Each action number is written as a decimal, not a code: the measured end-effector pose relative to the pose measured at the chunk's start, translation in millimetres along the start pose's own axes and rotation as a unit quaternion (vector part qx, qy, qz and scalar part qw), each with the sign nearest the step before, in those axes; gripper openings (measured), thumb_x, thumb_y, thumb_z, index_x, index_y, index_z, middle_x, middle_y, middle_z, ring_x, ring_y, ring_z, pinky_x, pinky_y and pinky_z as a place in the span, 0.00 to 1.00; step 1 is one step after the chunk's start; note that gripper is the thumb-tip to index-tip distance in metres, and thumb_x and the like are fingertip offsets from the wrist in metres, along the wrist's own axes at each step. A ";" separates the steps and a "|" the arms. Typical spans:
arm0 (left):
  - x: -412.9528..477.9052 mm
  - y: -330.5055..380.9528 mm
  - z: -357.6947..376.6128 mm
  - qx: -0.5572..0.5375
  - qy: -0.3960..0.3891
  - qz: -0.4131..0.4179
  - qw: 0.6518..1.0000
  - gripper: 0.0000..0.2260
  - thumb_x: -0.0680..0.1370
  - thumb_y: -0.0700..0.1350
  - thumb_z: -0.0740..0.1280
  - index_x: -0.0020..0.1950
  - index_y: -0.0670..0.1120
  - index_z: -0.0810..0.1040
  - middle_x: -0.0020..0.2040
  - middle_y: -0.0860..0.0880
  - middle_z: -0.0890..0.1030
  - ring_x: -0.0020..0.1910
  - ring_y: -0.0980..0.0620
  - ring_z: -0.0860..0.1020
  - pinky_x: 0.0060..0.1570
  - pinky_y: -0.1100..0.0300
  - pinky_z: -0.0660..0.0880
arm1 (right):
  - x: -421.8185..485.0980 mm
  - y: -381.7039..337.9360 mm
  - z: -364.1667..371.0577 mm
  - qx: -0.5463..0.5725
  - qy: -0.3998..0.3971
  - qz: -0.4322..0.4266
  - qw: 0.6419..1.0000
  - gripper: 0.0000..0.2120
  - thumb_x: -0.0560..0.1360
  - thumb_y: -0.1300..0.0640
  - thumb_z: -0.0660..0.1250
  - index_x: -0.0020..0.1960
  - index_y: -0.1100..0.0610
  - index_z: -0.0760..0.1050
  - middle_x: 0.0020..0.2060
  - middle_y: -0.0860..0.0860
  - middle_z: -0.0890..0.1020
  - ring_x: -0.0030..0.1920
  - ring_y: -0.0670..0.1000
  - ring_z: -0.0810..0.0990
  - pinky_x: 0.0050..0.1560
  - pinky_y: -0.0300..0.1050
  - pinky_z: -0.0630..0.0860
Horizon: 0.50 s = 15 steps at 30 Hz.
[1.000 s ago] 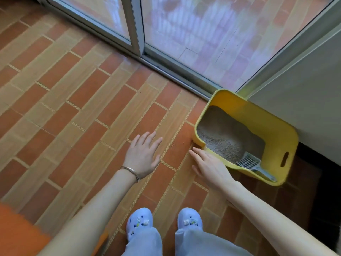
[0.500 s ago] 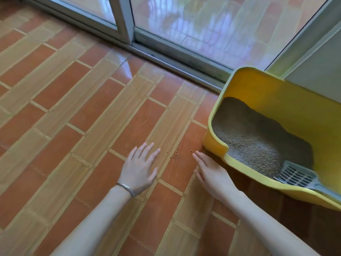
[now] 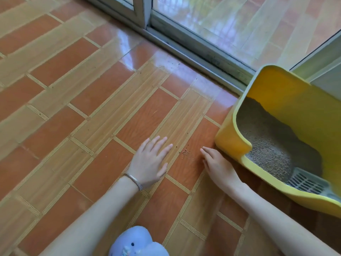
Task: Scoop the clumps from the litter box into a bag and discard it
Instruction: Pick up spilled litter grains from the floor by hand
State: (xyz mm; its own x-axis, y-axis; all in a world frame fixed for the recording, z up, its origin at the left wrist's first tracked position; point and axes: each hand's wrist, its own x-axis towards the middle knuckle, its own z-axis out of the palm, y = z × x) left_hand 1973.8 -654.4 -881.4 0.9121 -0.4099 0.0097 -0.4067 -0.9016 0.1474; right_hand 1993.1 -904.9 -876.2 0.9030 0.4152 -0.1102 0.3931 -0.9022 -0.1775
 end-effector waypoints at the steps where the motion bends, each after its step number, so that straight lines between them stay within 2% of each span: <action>1: 0.6 -3.4 2.0 -0.012 0.004 0.003 1.000 0.25 0.74 0.55 0.54 0.67 0.48 0.73 0.67 0.45 0.73 0.66 0.45 0.71 0.65 0.46 0.67 | -2.0 -2.1 -1.3 0.001 -0.016 0.017 1.000 0.18 0.72 0.68 0.68 0.61 0.69 0.74 0.57 0.63 0.78 0.57 0.61 0.78 0.51 0.56 0.79; 3: 6.1 -6.1 1.8 -0.048 0.007 -0.003 0.999 0.25 0.74 0.55 0.54 0.67 0.48 0.72 0.67 0.45 0.73 0.66 0.45 0.71 0.65 0.47 0.66 | -4.7 -5.4 -10.5 0.005 -0.047 0.046 0.998 0.15 0.79 0.59 0.60 0.63 0.62 0.74 0.58 0.59 0.78 0.58 0.58 0.77 0.57 0.54 0.76; 5: 15.7 -5.7 1.6 -0.088 0.009 -0.001 0.996 0.24 0.75 0.55 0.54 0.68 0.47 0.71 0.67 0.45 0.72 0.67 0.46 0.70 0.67 0.48 0.64 | -1.4 -4.9 -17.9 -0.009 -0.019 0.038 0.999 0.16 0.80 0.48 0.54 0.57 0.55 0.76 0.51 0.54 0.80 0.52 0.55 0.78 0.51 0.50 0.74; 6: 19.9 -5.1 4.2 -0.118 0.025 0.001 0.993 0.24 0.75 0.55 0.55 0.69 0.48 0.71 0.68 0.46 0.72 0.68 0.47 0.69 0.67 0.49 0.64 | -0.9 -4.0 -19.0 -0.010 -0.018 0.037 0.999 0.17 0.80 0.46 0.53 0.54 0.54 0.76 0.48 0.52 0.80 0.50 0.54 0.78 0.47 0.49 0.73; 8: 25.6 -1.3 7.2 -0.250 0.057 -0.020 0.966 0.23 0.76 0.55 0.56 0.69 0.49 0.70 0.68 0.50 0.71 0.68 0.53 0.67 0.68 0.57 0.63 | -0.3 -5.6 -19.7 0.016 -0.012 0.056 0.998 0.13 0.80 0.49 0.56 0.55 0.54 0.75 0.46 0.51 0.79 0.49 0.53 0.78 0.45 0.47 0.73; 9: 28.3 2.4 7.1 -0.357 0.062 -0.053 0.930 0.23 0.75 0.56 0.57 0.68 0.50 0.71 0.68 0.52 0.71 0.67 0.57 0.68 0.67 0.62 0.63 | -0.5 -2.3 -17.2 0.047 -0.008 0.085 0.995 0.11 0.78 0.56 0.61 0.58 0.57 0.75 0.48 0.54 0.79 0.50 0.54 0.78 0.45 0.46 0.75; 10: 31.2 6.4 6.9 -0.482 0.071 -0.104 0.867 0.22 0.75 0.56 0.59 0.66 0.50 0.72 0.66 0.53 0.73 0.65 0.58 0.70 0.65 0.65 0.65 | 1.3 -0.7 -14.4 0.032 -0.014 0.093 0.995 0.15 0.74 0.64 0.67 0.60 0.63 0.74 0.49 0.57 0.79 0.49 0.56 0.79 0.44 0.48 0.78; 11: 33.1 10.2 5.2 -0.608 0.081 -0.167 0.772 0.21 0.74 0.55 0.61 0.64 0.49 0.74 0.63 0.51 0.76 0.63 0.57 0.73 0.63 0.65 0.68 | 4.5 2.2 -7.3 0.034 -0.001 0.087 0.996 0.21 0.68 0.71 0.71 0.60 0.67 0.74 0.49 0.60 0.80 0.47 0.58 0.80 0.40 0.49 0.80; 12: 34.3 12.5 5.5 -0.712 0.094 -0.225 0.658 0.19 0.74 0.53 0.62 0.62 0.46 0.75 0.61 0.48 0.78 0.61 0.53 0.76 0.61 0.61 0.71 | 8.8 7.0 -0.3 0.035 0.009 0.084 0.996 0.23 0.65 0.74 0.72 0.60 0.69 0.74 0.47 0.61 0.80 0.44 0.59 0.81 0.37 0.49 0.80; 13: 34.5 13.7 7.4 -0.782 0.110 -0.270 0.551 0.17 0.75 0.50 0.62 0.60 0.43 0.75 0.58 0.45 0.80 0.59 0.50 0.77 0.59 0.59 0.73 | 14.8 9.1 3.1 0.052 0.010 0.092 0.994 0.21 0.66 0.75 0.71 0.59 0.70 0.75 0.46 0.61 0.80 0.42 0.59 0.81 0.35 0.50 0.80; 14: 33.5 13.5 9.8 -0.823 0.125 -0.301 0.466 0.16 0.76 0.48 0.61 0.59 0.41 0.75 0.57 0.43 0.80 0.59 0.47 0.77 0.58 0.57 0.74 | 19.9 10.5 6.2 0.042 0.018 0.085 0.995 0.17 0.69 0.74 0.68 0.58 0.69 0.75 0.44 0.60 0.80 0.40 0.58 0.80 0.35 0.50 0.79; 15: 32.7 12.3 11.3 -0.849 0.134 -0.322 0.398 0.15 0.77 0.46 0.60 0.59 0.39 0.75 0.55 0.42 0.81 0.59 0.46 0.77 0.57 0.57 0.75 | 24.1 10.3 7.0 0.029 0.033 0.080 0.996 0.13 0.72 0.71 0.66 0.56 0.68 0.76 0.43 0.59 0.79 0.39 0.57 0.79 0.35 0.50 0.78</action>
State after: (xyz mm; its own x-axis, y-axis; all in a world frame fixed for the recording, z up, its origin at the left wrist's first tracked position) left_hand 1998.0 -680.5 -890.5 0.8643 0.0651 -0.4988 0.3289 0.6771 0.6583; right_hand 2017.7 -903.3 -887.5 0.9632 0.2571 -0.0779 0.2350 -0.9469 -0.2195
